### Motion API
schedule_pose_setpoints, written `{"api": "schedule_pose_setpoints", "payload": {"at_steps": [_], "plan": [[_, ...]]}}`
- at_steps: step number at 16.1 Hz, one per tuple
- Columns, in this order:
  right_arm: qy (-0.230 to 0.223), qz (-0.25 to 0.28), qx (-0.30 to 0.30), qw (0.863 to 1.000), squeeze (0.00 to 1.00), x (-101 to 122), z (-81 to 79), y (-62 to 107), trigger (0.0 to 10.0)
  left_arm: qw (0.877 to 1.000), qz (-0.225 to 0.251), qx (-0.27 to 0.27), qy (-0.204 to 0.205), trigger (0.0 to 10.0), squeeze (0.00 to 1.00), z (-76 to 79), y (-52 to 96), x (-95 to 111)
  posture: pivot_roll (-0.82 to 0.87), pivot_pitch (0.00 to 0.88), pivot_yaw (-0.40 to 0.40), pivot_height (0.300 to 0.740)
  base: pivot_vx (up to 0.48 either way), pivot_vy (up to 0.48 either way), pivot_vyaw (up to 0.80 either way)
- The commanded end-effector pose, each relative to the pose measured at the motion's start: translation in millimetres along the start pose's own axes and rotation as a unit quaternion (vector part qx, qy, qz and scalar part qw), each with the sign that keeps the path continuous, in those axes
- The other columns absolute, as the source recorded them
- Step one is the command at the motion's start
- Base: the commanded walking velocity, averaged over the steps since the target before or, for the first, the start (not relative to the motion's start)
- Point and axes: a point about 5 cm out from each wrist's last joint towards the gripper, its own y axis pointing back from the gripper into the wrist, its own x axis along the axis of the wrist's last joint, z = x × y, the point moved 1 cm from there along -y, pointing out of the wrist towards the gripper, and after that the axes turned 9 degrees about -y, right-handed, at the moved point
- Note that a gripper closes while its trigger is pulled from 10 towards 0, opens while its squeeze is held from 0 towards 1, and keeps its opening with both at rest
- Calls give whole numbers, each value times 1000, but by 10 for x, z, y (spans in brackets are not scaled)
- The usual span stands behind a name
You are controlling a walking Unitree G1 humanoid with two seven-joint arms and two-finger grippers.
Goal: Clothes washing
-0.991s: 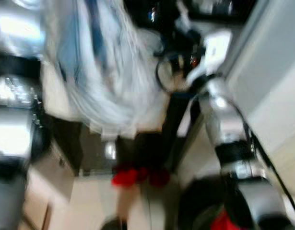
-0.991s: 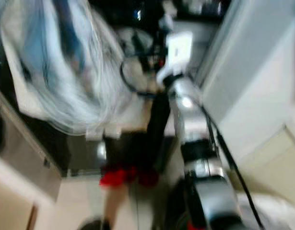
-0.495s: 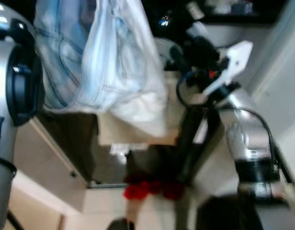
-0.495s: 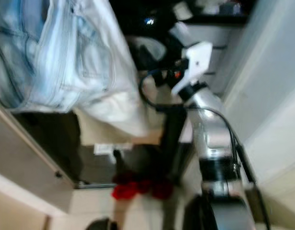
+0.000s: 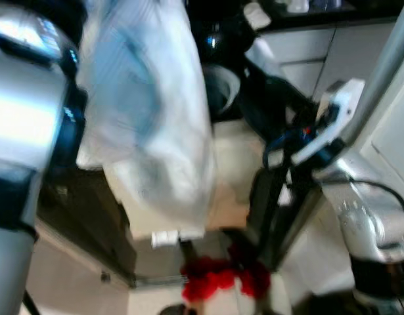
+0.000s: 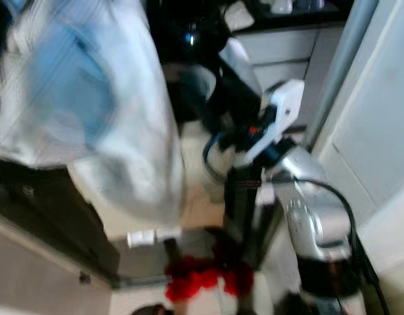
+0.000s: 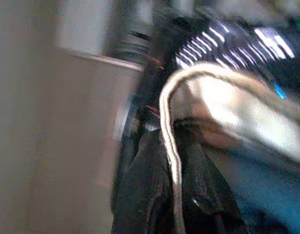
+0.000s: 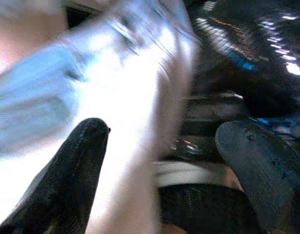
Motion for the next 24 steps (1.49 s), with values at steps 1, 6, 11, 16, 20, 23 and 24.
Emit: {"api": "schedule_pose_setpoints", "payload": {"at_steps": [1, 6, 11, 16, 20, 23, 24], "plan": [[-16, -12, 22, 1000, 63, -34, -89, -1, 10000, 998, -33, -51, -33, 0, 0, 264, 43, -203, -199, 0, 151, 740, 465, 0, 0], [-30, -33, -1, 999, 67, -20, -85, 93, 10000, 989, -91, -110, 27, 10000, 1000, 716, 151, -457, -232, 0, 148, 740, 93, 0, 0], [-50, -39, -4, 998, 63, -118, -55, 49, 10000, 956, -127, -106, 242, 10000, 1000, 793, 206, -590, -196, 0, 108, 740, 0, 0, 0], [-68, -50, 12, 996, 63, -189, -67, -22, 10000, 864, -192, -86, 457, 10000, 1000, 954, 350, -876, -166, 0, 77, 740, 0, 0, 0], [-75, -50, 15, 996, 63, -219, -63, -52, 10000, 848, -198, -102, 482, 10000, 1000, 1069, 386, -886, -159, 0, 70, 740, 0, 0, 0], [-86, -31, -29, 995, 51, -258, 29, -104, 10000, 827, -162, -77, 533, 10000, 0, 967, 329, -810, -156, 0, 74, 740, 0, 0, 0], [-87, -30, -31, 995, 51, -262, 33, -106, 10000, 842, -154, -74, 511, 10000, 0, 919, 312, -795, -156, 0, 74, 740, 0, 0, 0]]}}
